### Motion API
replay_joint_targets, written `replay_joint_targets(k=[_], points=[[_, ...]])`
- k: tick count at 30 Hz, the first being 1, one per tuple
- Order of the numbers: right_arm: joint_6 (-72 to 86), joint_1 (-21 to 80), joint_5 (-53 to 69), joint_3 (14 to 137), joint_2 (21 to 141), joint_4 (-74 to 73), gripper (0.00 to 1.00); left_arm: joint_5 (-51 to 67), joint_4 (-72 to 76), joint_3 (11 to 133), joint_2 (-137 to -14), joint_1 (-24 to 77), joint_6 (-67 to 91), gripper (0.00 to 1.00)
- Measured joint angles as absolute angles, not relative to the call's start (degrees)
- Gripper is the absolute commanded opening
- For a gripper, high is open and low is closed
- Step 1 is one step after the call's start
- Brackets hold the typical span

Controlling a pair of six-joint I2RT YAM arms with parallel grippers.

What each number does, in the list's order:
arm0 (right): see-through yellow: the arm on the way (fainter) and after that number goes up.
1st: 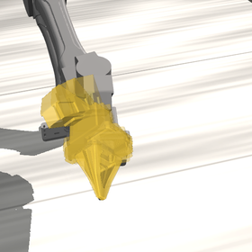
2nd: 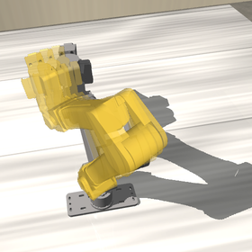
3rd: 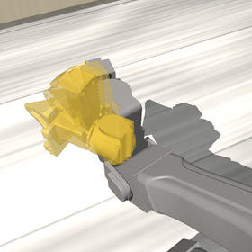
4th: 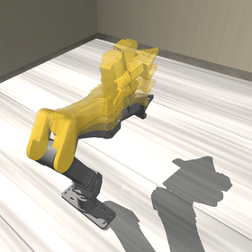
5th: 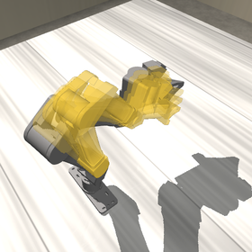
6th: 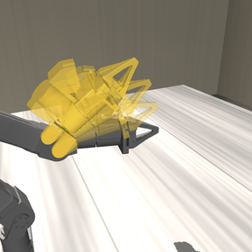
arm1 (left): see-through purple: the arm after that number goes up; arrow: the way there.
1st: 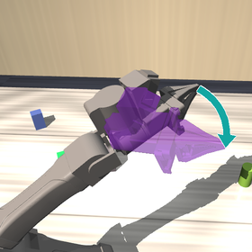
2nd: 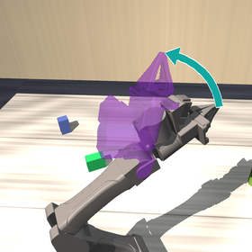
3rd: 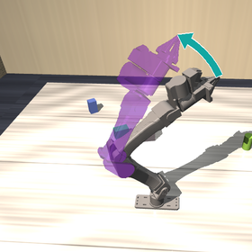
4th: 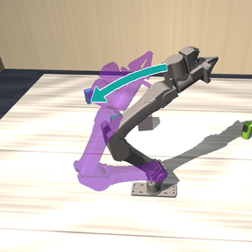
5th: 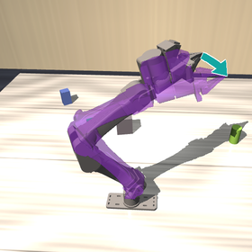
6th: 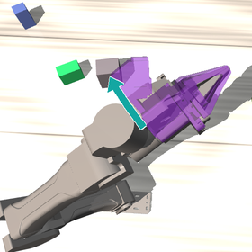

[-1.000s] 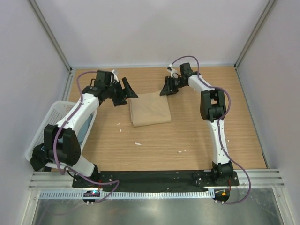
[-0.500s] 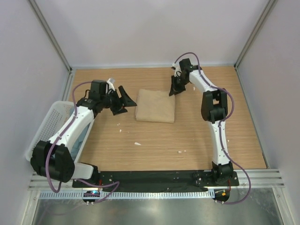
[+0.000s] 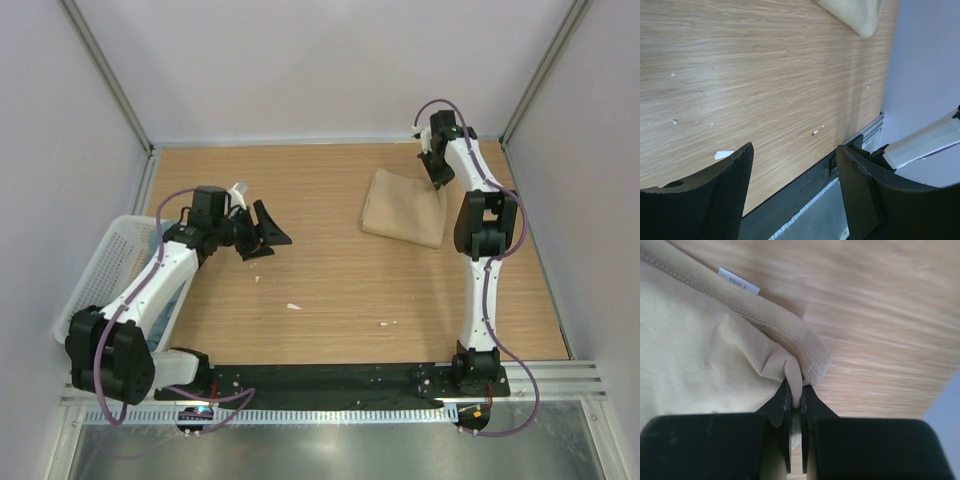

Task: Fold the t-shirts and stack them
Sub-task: Neatly place the folded tshirt to the corner

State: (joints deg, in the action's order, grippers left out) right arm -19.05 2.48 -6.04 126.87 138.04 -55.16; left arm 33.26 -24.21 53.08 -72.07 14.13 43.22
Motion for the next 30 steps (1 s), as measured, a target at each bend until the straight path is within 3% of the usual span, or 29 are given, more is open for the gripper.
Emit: replay_joint_targets(k=[12,30], points=[[-36.4,-4.9,-21.0,136.4,146.0,-35.6,0.01,33.1,-27.5,60.0,-86.5,14.9,37.8,0.63],[-52.3,-8.8,-16.1,140.3,156.7,-7.1,0.01,32.5,-34.7,69.7,-101.8,14.9,33.2,0.60]])
